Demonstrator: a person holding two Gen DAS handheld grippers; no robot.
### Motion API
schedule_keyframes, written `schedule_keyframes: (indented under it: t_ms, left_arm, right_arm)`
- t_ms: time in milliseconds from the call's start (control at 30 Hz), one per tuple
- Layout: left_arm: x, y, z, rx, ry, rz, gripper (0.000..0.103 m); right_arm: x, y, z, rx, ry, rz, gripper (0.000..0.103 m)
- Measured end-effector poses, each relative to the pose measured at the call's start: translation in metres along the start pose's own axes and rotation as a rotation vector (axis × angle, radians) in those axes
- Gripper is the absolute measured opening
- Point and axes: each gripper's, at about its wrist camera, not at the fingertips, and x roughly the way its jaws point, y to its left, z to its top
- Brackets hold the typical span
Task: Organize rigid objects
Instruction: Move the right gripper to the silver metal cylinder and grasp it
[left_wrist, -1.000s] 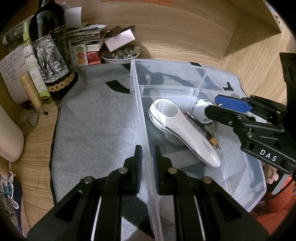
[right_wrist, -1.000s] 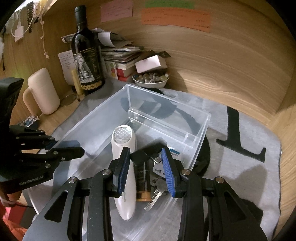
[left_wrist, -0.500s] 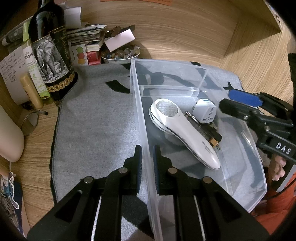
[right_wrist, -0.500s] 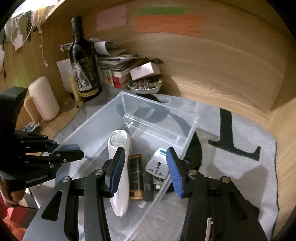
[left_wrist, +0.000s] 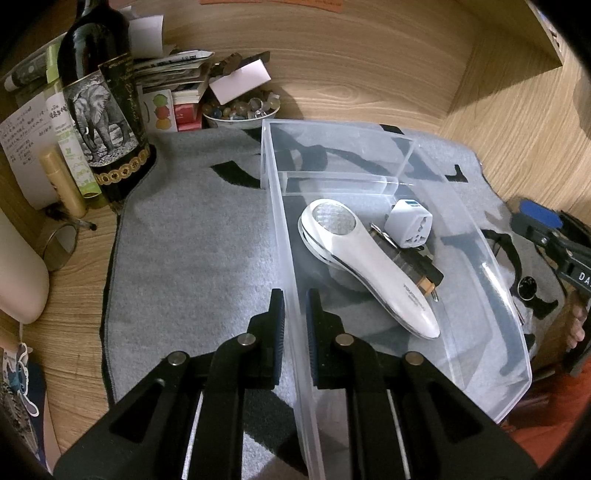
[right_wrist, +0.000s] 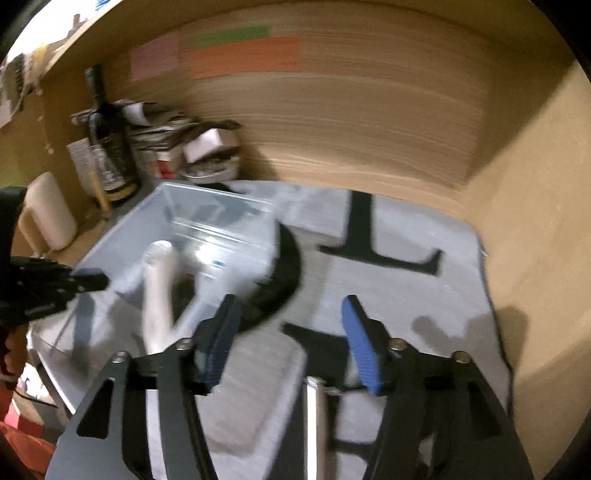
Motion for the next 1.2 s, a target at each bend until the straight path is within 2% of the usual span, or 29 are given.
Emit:
schedule_keyframes:
  t_ms: [167,600,633,733,800,867,1200]
  left_arm:
    - [0.000,-0.001,0.002,-0.001,0.000,0.004,0.011]
    - [-0.001,-0.001,0.002,-0.001,0.006,0.010,0.010]
    - [0.000,-0.001,0.002,-0.002,0.006,0.010,0.010]
    - [0.000,-0.001,0.002,-0.003,0.007,0.011,0.010]
    - [0.000,-0.001,0.002,-0.005,0.007,0.010,0.010]
    - [-0.001,-0.001,0.001,-0.007,0.006,0.010,0.010]
    - [0.000,-0.002,0.001,-0.003,0.010,0.014,0.010]
  right_arm:
    - [-0.004,-0.020,-0.017,0.041,0.047,-0.051,0.056]
    - [0.026,-0.032,-0.061,0.102,0.225,-0.040,0.056]
    - [0.029,-0.034,-0.065,0.110,0.239,-0.035,0.055]
    - [0.029,-0.032,-0.070,0.095,0.230,-0.056,0.042]
    - [0.028,-0.031,-0.069,0.086,0.228,-0.053,0.022]
    - [0.028,-0.032,-0.068,0.096,0.226,-0.049,0.014]
    - [0.027,-0.034,-0.057,0.119,0.183,-0.039,0.014]
